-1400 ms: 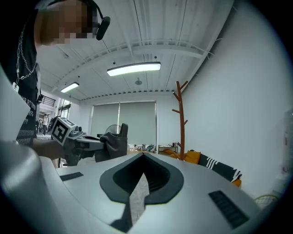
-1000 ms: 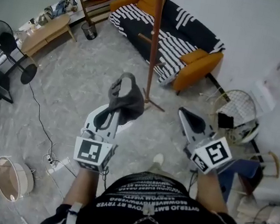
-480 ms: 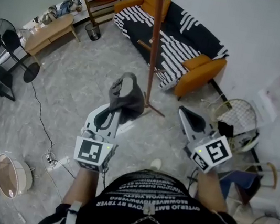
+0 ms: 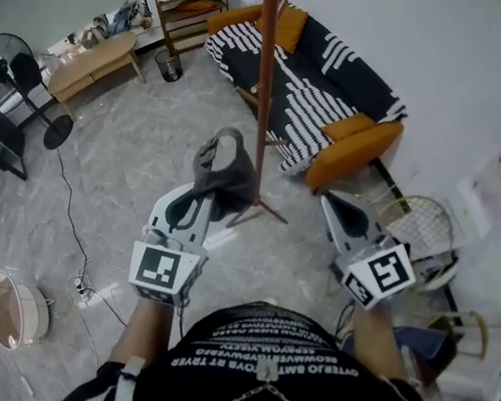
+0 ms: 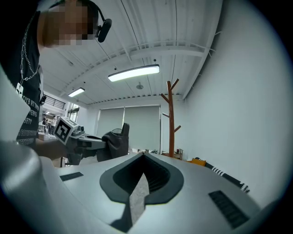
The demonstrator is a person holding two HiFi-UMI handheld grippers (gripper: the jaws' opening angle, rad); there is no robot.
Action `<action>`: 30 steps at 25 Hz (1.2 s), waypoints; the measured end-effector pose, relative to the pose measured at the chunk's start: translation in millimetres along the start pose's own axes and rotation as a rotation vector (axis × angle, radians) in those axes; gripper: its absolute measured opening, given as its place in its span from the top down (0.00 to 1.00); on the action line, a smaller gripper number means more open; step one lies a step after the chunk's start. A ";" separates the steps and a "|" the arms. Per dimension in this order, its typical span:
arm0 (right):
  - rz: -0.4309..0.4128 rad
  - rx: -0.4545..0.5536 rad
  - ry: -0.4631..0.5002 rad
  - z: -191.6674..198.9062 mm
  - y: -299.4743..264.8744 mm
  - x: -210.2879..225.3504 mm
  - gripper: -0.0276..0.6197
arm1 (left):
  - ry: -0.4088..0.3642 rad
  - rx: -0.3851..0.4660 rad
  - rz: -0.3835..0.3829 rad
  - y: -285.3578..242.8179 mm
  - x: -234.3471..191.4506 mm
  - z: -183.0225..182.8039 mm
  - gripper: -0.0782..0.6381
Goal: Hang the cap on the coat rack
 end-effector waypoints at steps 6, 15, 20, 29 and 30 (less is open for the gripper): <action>-0.021 0.008 -0.003 -1.7 6.8 17.3 0.95 | 0.001 0.010 -0.019 -8.4 10.4 -6.9 0.85; -0.047 0.019 -0.080 16.9 9.0 29.1 0.95 | 0.015 -0.038 -0.063 -8.4 16.7 -1.5 0.85; -0.076 0.017 -0.098 31.4 5.0 14.1 0.95 | -0.020 -0.075 -0.057 1.0 17.8 12.3 0.85; -0.069 0.001 -0.082 31.5 -21.0 18.1 0.95 | 0.019 -0.080 -0.059 -20.6 -7.5 20.4 0.85; -0.061 -0.001 -0.080 33.5 -21.8 17.9 0.95 | 0.024 -0.072 -0.050 -22.9 -8.4 22.5 0.85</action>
Point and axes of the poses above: the fingertips, and each gripper's own axes: y backward along the fingers, x to its right, z out of its underside, the point moved 2 cm from there along y, backward along the fingers, and after that the axes turned 7 degrees about y, right-handed, at the moved point
